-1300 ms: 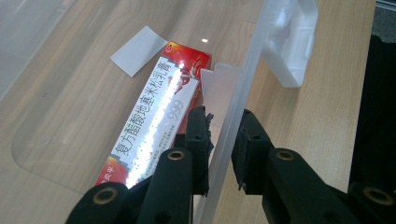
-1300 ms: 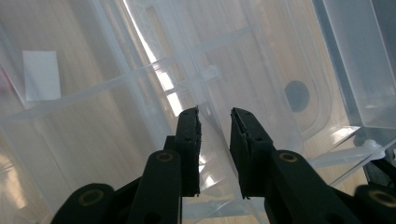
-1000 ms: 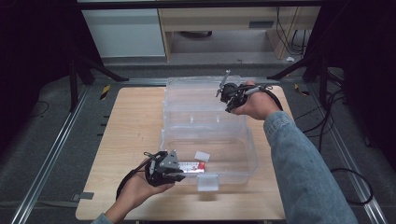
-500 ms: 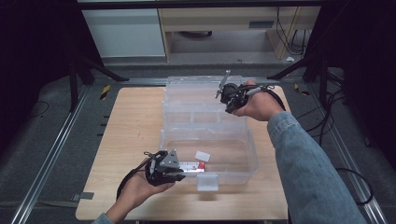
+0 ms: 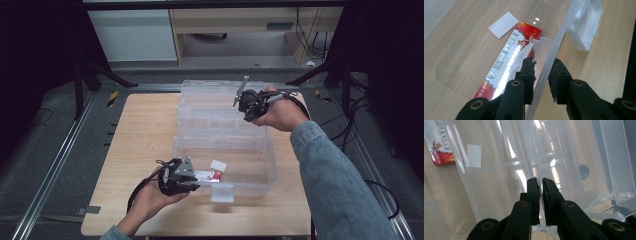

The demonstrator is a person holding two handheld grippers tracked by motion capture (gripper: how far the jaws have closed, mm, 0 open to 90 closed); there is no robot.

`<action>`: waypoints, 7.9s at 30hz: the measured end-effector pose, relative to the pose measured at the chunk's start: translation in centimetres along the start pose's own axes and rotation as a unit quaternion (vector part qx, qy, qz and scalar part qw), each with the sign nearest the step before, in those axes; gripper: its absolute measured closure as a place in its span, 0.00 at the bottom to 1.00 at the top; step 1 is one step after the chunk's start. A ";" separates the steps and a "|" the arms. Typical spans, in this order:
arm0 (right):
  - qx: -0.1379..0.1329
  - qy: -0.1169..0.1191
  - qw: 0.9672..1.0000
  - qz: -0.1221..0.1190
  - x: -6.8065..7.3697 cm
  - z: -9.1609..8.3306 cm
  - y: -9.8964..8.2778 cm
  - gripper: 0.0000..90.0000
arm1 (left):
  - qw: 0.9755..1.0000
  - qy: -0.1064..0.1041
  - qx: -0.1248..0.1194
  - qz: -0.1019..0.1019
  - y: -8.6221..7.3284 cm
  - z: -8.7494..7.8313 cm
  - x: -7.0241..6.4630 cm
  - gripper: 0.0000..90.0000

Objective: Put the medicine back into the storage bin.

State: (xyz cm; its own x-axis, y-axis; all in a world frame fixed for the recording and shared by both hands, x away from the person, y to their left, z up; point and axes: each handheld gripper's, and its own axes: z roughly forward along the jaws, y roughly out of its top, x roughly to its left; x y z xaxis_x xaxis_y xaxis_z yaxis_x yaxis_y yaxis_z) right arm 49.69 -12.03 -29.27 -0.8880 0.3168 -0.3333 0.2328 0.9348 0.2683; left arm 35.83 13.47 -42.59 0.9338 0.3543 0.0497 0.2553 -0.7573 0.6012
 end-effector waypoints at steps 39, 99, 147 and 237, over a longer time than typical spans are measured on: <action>-0.050 0.001 0.999 -0.010 3.4 -2.9 -2.0 0.96 | 1.000 0.005 0.005 -0.001 0.4 0.2 0.2 0.81; -0.088 0.025 0.996 -0.020 8.2 -3.6 -5.3 0.97 | 1.000 0.016 -0.016 -0.006 0.6 0.8 0.1 0.79; -0.102 0.030 0.994 -0.014 9.2 -3.1 -6.4 0.94 | 0.974 0.062 -0.197 -0.095 2.7 -12.8 1.8 0.66; -0.168 0.044 0.983 0.055 12.4 -1.6 -9.8 0.64 | 0.953 0.085 -0.227 -0.182 1.6 -10.0 6.9 0.72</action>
State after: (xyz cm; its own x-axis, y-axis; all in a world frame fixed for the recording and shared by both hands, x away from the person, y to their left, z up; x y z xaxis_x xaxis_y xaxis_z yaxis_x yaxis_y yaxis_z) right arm 35.78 -17.51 -34.59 -0.8987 0.3845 -0.2107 0.1983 0.7851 0.5867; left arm 40.19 20.19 -33.29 0.7404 0.6611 -0.1218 0.3830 -0.2659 0.8846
